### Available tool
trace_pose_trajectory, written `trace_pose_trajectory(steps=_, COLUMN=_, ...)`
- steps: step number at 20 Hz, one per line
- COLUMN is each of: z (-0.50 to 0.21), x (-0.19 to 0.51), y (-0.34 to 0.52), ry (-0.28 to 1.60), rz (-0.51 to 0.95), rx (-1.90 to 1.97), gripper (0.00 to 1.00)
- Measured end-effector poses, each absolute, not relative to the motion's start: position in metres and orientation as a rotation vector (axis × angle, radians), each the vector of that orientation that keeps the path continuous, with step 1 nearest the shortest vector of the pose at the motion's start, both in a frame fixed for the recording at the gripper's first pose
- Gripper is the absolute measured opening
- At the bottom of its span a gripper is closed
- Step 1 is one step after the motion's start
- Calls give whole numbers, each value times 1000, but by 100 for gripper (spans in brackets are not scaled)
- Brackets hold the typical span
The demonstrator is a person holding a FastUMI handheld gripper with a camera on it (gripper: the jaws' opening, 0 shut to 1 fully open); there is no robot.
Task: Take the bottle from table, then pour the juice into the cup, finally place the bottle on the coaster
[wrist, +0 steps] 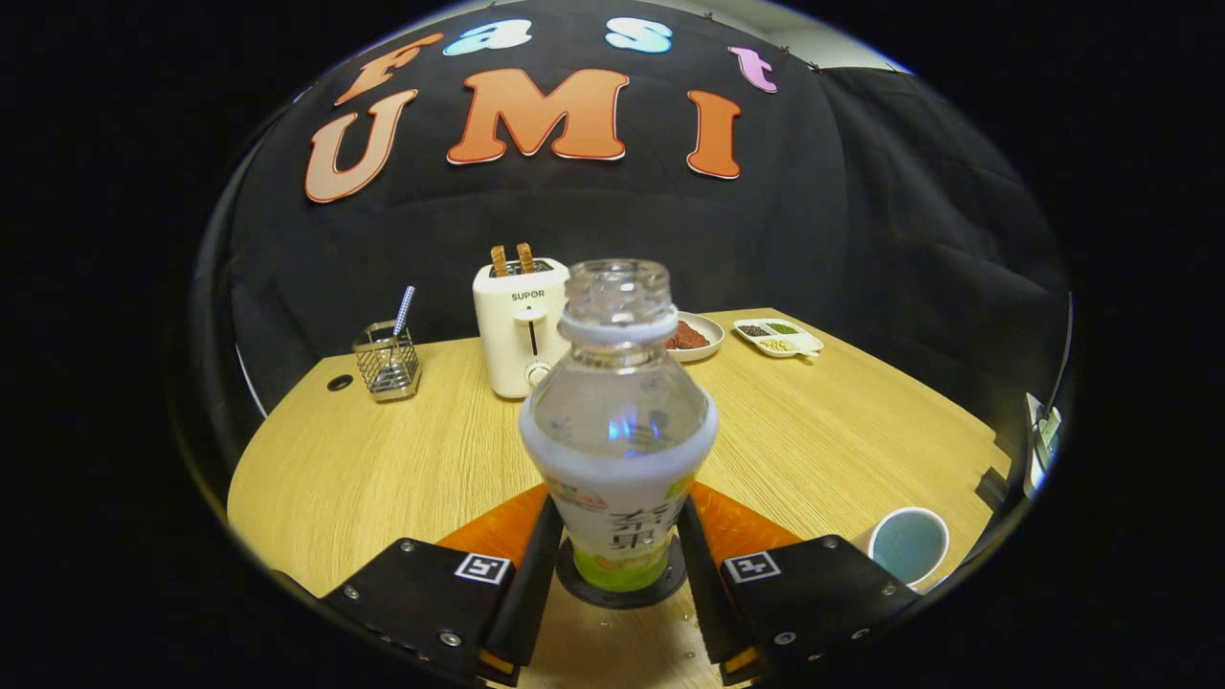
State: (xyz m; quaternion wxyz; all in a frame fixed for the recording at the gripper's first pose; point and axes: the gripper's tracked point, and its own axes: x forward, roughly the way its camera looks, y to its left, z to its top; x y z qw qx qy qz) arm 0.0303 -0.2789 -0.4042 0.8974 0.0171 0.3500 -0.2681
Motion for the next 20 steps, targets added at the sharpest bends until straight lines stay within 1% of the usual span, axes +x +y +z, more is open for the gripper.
trace_pose_trajectory(steps=2, z=-402, x=32, y=-274, ry=711, rz=-540, rx=43, gripper=72)
trace_pose_trajectory(steps=3, z=-399, x=33, y=-272, ry=704, rz=-533, rx=48, gripper=79)
trace_pose_trajectory(steps=5, z=-393, x=33, y=-269, ry=687, rz=-523, rx=64, gripper=86)
trace_pose_trajectory(steps=9, z=-362, x=24, y=-270, ry=642, rz=-526, rx=114, gripper=87)
trace_pose_trajectory(steps=12, z=-320, x=20, y=-271, ry=580, rz=-523, rx=97, gripper=87)
trace_pose_trajectory(steps=14, z=-284, x=23, y=-260, ry=531, rz=-489, rx=81, gripper=87)
trace_pose_trajectory(steps=18, z=-209, x=22, y=-224, ry=451, rz=-427, rx=55, gripper=97)
trace_pose_trajectory(steps=20, z=-177, x=18, y=-200, ry=435, rz=-398, rx=58, gripper=97)
